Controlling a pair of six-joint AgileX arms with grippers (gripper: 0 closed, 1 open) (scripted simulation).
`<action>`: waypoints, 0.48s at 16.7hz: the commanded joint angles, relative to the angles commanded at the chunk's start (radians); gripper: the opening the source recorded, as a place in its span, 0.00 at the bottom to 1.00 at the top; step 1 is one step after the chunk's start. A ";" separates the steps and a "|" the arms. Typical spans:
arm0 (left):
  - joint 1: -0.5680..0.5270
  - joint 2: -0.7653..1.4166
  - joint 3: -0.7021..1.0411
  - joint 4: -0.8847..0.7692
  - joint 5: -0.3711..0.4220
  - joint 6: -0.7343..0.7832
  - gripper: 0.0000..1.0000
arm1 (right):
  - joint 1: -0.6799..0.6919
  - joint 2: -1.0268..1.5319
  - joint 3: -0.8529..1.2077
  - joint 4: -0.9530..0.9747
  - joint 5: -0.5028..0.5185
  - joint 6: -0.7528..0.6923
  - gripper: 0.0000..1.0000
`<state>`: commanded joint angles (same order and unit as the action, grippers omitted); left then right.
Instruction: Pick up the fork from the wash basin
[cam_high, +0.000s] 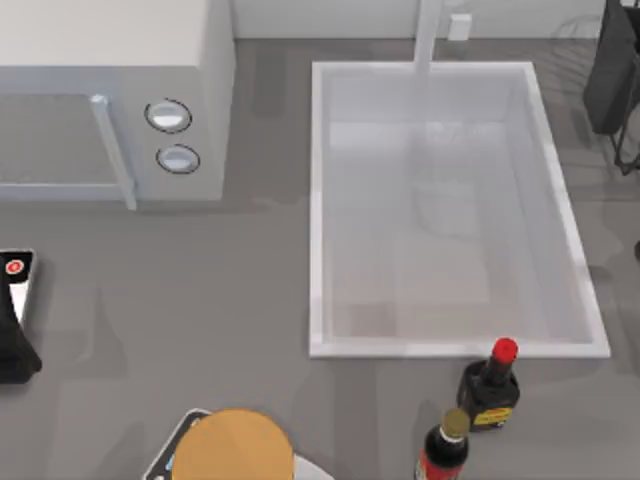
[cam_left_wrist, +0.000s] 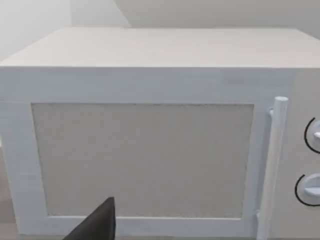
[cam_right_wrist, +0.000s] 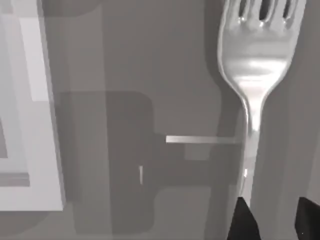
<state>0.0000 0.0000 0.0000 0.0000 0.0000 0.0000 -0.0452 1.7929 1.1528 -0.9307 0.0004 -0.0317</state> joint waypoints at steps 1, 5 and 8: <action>0.000 0.000 0.000 0.000 0.000 0.000 1.00 | 0.000 0.000 0.000 0.000 0.000 0.000 0.53; 0.000 0.000 0.000 0.000 0.000 0.000 1.00 | 0.000 0.000 0.000 0.000 0.000 0.000 0.83; 0.000 0.000 0.000 0.000 0.000 0.000 1.00 | 0.000 0.000 0.000 0.000 0.000 0.000 1.00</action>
<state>0.0000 0.0000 0.0000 0.0000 0.0000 0.0000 -0.0452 1.7929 1.1528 -0.9307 0.0004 -0.0317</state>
